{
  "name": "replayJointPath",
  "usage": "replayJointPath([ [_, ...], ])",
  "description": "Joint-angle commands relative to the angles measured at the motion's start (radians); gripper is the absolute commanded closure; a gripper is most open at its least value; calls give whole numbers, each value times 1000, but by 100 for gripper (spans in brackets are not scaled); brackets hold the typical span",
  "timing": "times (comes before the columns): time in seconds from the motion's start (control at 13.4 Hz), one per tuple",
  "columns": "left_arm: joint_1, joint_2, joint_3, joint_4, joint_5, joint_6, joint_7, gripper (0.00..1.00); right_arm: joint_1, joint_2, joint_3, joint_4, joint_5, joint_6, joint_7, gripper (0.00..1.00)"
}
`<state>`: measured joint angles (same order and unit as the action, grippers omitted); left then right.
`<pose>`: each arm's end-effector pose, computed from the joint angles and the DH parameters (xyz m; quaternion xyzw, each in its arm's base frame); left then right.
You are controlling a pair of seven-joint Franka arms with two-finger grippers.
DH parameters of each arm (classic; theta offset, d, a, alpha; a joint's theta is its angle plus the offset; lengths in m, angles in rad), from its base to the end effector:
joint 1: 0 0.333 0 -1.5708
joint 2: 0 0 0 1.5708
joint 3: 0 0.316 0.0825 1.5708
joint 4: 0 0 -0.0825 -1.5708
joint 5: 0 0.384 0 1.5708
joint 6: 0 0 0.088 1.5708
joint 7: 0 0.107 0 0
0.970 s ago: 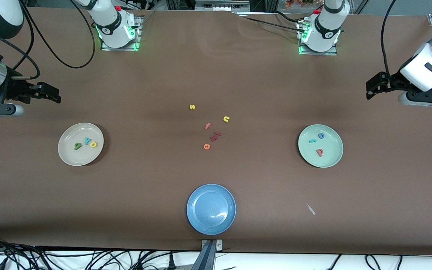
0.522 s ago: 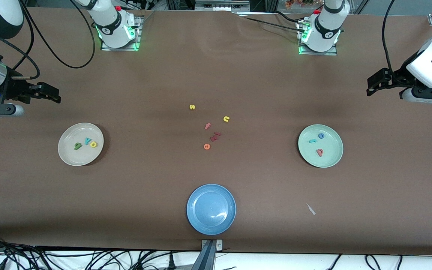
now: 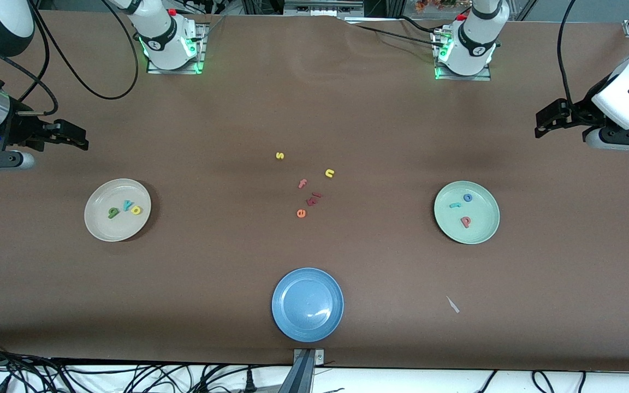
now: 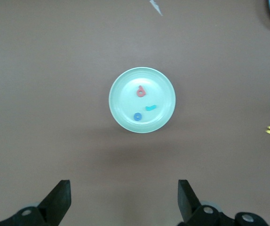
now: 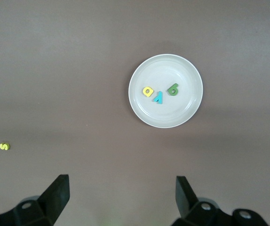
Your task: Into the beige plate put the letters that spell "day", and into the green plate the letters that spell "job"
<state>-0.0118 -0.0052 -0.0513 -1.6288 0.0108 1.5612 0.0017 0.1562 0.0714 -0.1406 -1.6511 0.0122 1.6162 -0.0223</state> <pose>0.5488 -0.0336 0.5993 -0.9990 0.0325 0.0310 0.0065 0.5728 0.0126 0.5505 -0.9984 -0.0182 0.0528 0.0012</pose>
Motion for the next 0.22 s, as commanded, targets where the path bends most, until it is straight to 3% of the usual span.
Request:
replayJointPath([
  [0.0,-13,1,4,20,46,-10,26,0,-12,-2,12,-3,-11,5,-4,0],
  [0.15,-5,1,4,18,43,-16,27,0,-12,-2,12,-1,-11,5,-4,0],
])
